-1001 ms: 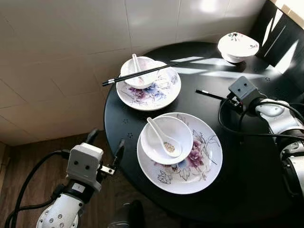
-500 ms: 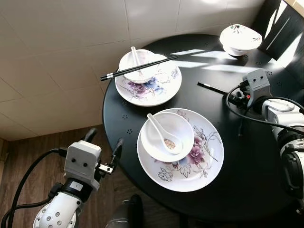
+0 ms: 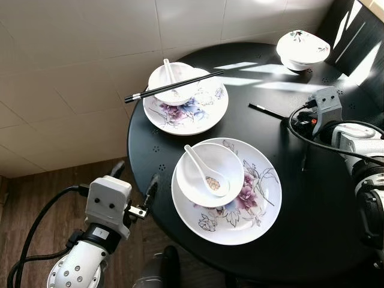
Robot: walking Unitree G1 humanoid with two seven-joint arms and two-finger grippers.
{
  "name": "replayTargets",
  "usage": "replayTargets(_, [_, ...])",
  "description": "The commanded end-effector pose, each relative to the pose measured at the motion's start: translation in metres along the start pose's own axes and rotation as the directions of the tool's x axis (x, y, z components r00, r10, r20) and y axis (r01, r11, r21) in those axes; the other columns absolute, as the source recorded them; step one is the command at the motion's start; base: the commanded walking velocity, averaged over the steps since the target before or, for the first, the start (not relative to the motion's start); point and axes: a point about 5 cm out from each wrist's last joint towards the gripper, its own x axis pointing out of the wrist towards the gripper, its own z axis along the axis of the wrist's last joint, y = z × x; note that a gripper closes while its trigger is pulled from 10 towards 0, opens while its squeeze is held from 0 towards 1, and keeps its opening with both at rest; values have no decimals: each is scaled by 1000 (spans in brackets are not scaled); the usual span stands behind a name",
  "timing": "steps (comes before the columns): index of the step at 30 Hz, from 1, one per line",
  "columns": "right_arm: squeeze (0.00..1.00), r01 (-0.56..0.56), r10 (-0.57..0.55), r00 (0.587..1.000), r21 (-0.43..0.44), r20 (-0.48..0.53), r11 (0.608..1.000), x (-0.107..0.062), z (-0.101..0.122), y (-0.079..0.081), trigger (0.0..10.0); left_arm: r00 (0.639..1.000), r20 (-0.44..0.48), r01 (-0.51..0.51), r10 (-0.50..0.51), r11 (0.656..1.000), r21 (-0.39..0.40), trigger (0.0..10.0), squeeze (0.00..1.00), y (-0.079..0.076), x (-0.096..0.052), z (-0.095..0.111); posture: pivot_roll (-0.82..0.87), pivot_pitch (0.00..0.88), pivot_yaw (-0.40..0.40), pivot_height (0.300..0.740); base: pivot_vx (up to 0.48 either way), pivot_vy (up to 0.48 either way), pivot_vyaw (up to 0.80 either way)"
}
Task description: Kitchen organization
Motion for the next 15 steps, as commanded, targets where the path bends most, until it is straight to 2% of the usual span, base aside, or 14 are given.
replayTargets(1, [0, -107, 111, 970, 33, -214, 994, 5, -49, 20, 0, 1000, -27, -7, 7, 1000, -8, 10000, 0, 0, -2, -5, 195, 361, 35, 740, 0, 0, 0])
replayTargets(7, [0, -171, 152, 953, -53, -261, 984, 7, -49, 26, 0, 999, -28, -15, 14, 1000, -15, 10000, 0, -2, 1, -7, 172, 354, 20, 740, 0, 0, 0])
replayTargets(10, [0, -222, 197, 941, -61, -277, 973, 7, -52, 31, 0, 999, -29, -19, 18, 1000, -23, 10000, 0, -3, 3, -8, 165, 351, 14, 740, 0, 0, 0])
replayTargets(15, [0, -244, 218, 936, -64, -276, 968, 7, -52, 33, 0, 999, -30, -22, 21, 999, -27, 10000, 0, -4, 3, -10, 157, 344, 9, 740, 0, 0, 0])
